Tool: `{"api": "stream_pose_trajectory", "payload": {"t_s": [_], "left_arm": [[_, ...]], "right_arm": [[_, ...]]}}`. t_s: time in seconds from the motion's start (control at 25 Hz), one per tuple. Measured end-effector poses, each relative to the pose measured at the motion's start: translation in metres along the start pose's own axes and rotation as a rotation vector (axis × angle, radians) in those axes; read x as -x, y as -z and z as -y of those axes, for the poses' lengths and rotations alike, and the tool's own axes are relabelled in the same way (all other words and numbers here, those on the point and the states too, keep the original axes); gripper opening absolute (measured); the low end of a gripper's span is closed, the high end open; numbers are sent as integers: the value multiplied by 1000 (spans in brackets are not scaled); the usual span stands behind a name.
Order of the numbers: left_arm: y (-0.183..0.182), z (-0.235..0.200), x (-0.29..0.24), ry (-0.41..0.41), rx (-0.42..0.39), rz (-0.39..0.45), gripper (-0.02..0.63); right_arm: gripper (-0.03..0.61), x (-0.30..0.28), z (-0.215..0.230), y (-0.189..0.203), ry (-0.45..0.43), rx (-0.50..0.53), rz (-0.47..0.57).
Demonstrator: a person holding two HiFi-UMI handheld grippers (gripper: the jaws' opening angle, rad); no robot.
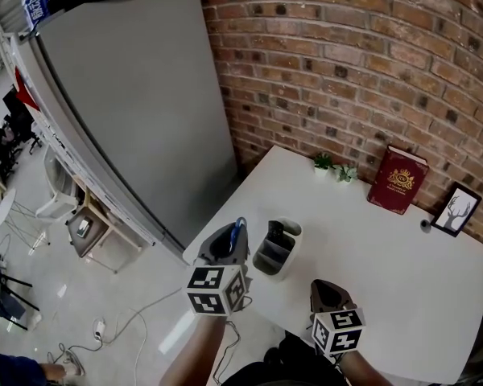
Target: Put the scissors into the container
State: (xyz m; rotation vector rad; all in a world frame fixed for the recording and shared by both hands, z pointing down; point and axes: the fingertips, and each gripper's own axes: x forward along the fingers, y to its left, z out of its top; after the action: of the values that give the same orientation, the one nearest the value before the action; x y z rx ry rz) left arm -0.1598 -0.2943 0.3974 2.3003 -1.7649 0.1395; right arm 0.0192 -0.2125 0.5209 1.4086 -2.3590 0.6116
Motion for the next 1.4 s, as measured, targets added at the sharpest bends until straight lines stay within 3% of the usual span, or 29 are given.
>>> {"api": "stream_pose_trajectory", "payload": {"t_s": [0.36,1.4], "left_arm": [[0,18,-31,43,6,-2,46],[85,14,-61,32,77,-155,46]], "right_arm": [[0,-1,15,2,20,-10,-14],[0,2,29,10,47,-31,-33]]}}
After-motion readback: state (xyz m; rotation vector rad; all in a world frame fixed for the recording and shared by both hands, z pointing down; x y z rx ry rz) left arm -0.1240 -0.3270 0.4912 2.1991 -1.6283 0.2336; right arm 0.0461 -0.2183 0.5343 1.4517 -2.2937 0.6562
